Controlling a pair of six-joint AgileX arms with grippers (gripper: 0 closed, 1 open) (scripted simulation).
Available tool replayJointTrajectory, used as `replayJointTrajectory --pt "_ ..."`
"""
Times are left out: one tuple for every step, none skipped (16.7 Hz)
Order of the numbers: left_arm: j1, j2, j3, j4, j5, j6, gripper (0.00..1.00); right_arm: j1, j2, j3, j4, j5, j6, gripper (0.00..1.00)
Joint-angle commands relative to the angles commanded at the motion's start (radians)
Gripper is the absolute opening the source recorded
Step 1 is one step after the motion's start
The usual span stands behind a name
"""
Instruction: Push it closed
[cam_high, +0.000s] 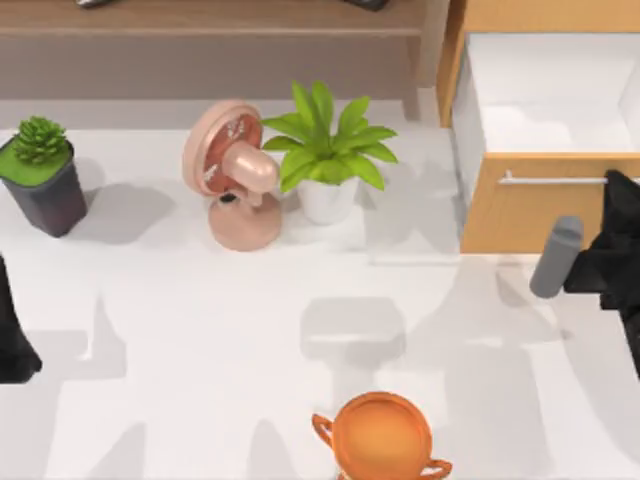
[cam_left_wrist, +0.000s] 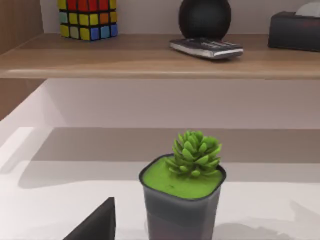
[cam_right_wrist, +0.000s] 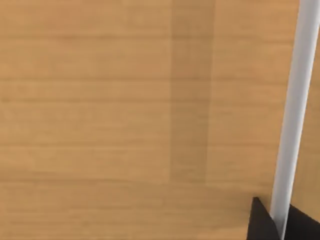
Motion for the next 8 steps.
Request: replayJointTrajectory --pt "0.000 0.000 0.000 0.000 0.000 0.000 1.00 -0.003 0.002 0.012 -0.006 -0.003 0.000 0.00" --pt "0.000 0.000 0.000 0.000 0.000 0.000 1.00 -0.007 0.006 0.031 -0.017 -0.009 -0.001 0.00" --pt "0.000 0.000 0.000 0.000 0.000 0.000 1.00 -0.014 0.013 0.055 -0.033 -0.016 -0.001 0.00" --pt "0.000 0.000 0.000 0.000 0.000 0.000 1.00 -0.021 0.022 0.082 -0.052 -0.023 -0.001 0.00" --pt "0.000 0.000 0.000 0.000 0.000 0.000 1.00 -0.030 0.031 0.111 -0.073 -0.031 -0.002 0.00" --pt "0.000 0.000 0.000 0.000 0.000 0.000 1.00 -0.039 0.041 0.141 -0.094 -0.040 -0.002 0.00" --pt "0.000 0.000 0.000 0.000 0.000 0.000 1.00 -0.047 0.051 0.170 -0.115 -0.048 -0.001 0.00" --pt "0.000 0.000 0.000 0.000 0.000 0.000 1.00 -0.055 0.060 0.196 -0.134 -0.055 -0.001 0.00"
